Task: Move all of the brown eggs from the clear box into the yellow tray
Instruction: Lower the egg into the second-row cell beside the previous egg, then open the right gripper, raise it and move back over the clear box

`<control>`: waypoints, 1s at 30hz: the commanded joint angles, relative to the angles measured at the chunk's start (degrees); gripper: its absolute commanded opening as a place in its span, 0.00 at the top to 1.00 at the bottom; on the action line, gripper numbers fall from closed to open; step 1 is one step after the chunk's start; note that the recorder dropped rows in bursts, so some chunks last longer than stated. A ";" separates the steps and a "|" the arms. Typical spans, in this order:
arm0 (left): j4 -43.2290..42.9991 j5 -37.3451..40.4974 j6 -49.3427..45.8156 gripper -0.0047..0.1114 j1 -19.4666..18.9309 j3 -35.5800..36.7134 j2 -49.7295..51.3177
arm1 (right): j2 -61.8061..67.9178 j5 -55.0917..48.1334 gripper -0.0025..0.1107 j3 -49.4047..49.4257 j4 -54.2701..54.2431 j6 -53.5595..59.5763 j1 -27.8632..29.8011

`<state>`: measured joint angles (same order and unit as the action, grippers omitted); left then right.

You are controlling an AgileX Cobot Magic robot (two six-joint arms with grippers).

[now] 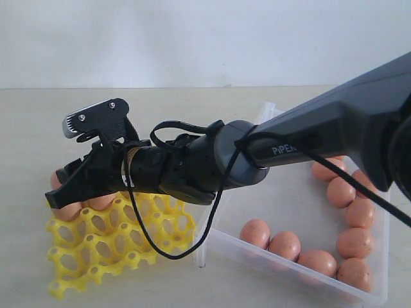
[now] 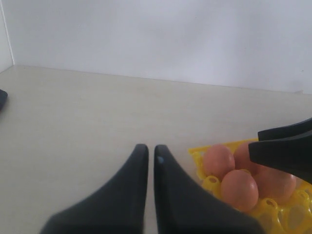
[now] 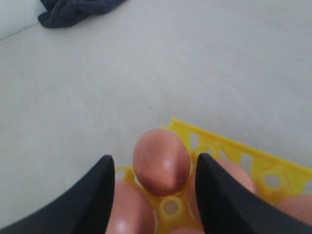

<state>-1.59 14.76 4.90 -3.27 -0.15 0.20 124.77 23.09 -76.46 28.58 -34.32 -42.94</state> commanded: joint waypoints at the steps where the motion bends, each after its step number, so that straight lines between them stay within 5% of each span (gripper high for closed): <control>1: -0.14 -0.22 0.02 0.92 -0.15 0.15 -0.20 | -0.15 0.61 0.58 -0.19 -1.01 0.62 0.14; 20: -0.14 -0.10 0.02 0.92 -0.15 0.15 -0.20 | -9.41 -0.50 0.59 -0.19 -1.25 0.22 0.14; 24: -0.14 -0.10 0.02 0.92 -0.15 0.15 -0.20 | -16.81 -12.42 0.59 -0.19 -1.09 0.21 0.14; 30: -0.14 -0.22 0.02 0.92 -0.15 0.15 -0.20 | -26.67 -50.05 0.65 -0.19 -0.42 8.61 0.14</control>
<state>-1.59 14.76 4.90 -3.27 -0.15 0.20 102.10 -9.50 -76.46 27.75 -31.64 -42.94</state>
